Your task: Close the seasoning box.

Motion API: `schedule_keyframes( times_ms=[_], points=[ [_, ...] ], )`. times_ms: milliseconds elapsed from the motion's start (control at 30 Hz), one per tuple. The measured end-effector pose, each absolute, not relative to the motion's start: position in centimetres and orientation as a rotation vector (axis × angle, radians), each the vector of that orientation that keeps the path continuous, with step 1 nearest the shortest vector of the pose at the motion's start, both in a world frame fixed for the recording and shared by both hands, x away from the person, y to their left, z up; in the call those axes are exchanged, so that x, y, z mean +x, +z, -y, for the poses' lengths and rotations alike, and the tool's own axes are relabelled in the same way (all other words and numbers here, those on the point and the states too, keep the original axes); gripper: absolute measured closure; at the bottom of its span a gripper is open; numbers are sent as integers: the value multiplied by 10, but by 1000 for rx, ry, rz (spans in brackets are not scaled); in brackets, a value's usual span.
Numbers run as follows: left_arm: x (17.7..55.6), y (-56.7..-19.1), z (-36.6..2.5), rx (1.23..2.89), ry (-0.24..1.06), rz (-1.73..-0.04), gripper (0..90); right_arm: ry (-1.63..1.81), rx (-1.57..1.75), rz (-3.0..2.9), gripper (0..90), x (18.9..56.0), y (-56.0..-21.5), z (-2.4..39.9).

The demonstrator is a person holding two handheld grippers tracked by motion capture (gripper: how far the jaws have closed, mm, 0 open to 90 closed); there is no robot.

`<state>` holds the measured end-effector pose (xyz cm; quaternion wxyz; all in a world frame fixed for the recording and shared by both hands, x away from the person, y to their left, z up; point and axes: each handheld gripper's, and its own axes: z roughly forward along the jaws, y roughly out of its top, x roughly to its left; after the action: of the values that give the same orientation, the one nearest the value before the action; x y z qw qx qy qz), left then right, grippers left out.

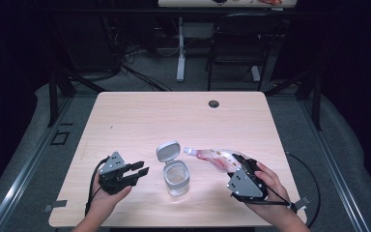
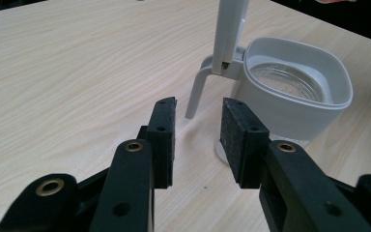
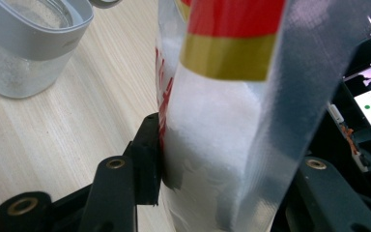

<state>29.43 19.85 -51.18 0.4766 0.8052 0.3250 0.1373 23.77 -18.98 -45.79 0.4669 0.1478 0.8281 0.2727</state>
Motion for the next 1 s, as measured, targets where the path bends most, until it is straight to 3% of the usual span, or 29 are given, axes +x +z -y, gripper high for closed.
schedule_keyframes(
  times_ms=[1000],
  points=[
    [283, -509, -188, 1964, 336, -745, 665, 494, 236, -2059, 536, 235, -448, 184]
  ],
)
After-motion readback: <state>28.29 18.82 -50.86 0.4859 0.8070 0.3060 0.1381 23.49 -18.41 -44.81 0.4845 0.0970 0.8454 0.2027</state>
